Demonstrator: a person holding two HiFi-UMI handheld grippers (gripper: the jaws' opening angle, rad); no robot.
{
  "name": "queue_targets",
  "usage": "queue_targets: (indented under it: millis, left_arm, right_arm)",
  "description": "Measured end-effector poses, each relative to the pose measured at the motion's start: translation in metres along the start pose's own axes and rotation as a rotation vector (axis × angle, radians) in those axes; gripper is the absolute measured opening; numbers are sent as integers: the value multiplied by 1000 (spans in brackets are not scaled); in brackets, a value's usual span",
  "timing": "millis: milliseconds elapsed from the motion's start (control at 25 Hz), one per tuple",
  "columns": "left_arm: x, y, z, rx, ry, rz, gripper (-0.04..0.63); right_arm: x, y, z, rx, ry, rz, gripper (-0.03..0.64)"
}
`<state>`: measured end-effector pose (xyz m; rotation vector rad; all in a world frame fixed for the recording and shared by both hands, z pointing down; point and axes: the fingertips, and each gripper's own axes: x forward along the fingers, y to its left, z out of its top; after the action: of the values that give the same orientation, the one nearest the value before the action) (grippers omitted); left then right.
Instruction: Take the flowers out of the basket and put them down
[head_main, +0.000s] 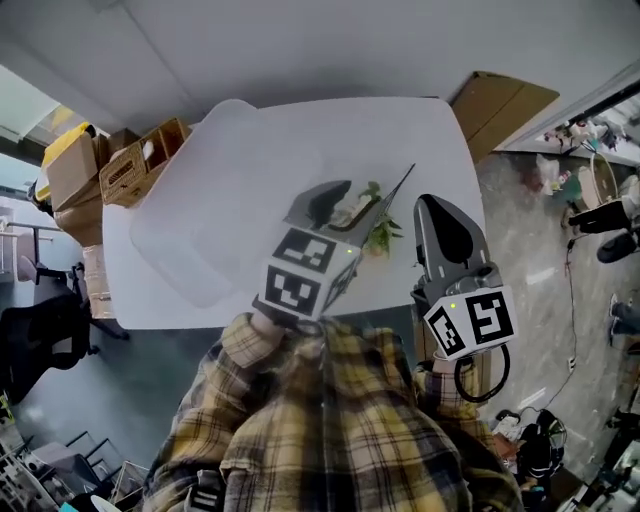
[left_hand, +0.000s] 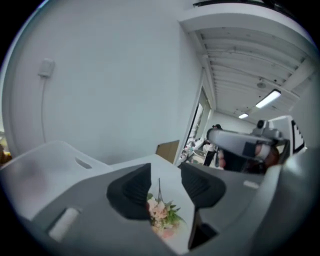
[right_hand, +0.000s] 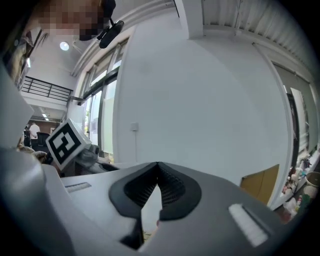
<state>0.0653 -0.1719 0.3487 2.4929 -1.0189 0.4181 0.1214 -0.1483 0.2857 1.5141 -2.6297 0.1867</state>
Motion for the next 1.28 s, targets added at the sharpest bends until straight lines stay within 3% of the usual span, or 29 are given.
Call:
queue_targets:
  millis: [320,720,1000,1280]
  left_arm:
    - [-103,18,47,34,-195,155,149]
    - [-182,63,31,20,-268,374,3]
    - [-206,79,25,45,-297,459,2]
    - [-202,87,22,48,-286,453,0]
  right_arm:
    - [36,67,30,-45,-48,190,5]
    - [66,139,38,-80,-62,356,3]
    - [78,170,35,-99,-49,428,3]
    - [85,178,31,-107,-36,450,3]
